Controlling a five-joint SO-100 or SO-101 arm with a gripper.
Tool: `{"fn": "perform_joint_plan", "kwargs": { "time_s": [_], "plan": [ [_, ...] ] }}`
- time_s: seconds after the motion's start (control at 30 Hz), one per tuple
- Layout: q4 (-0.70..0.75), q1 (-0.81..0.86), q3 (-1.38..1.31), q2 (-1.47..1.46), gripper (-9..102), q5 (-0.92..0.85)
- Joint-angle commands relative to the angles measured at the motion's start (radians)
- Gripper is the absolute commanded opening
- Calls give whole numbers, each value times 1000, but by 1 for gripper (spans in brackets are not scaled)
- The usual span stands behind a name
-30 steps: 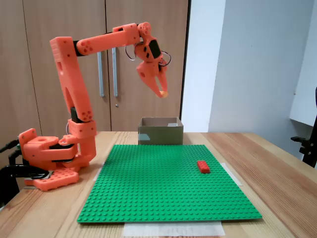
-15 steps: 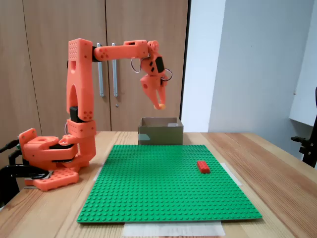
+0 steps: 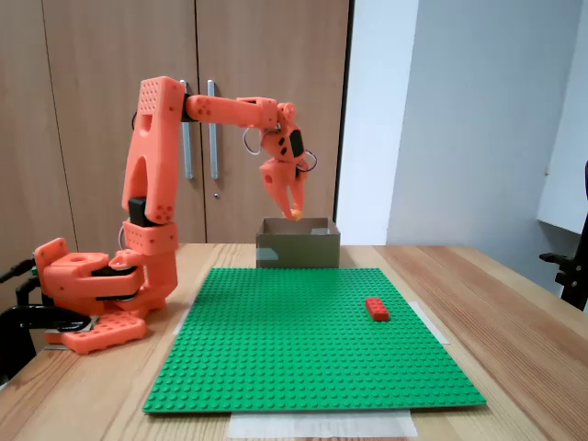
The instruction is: Pick the yellow lego block and put it in the box.
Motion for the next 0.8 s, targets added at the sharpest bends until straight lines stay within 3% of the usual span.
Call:
{"fn": "perform_joint_plan", "kwargs": {
  "time_s": [0.0, 0.77],
  "plan": [
    [-61, 12, 26, 6, -1, 3],
    [-213, 41, 175, -15, -1, 60]
  ]
}}
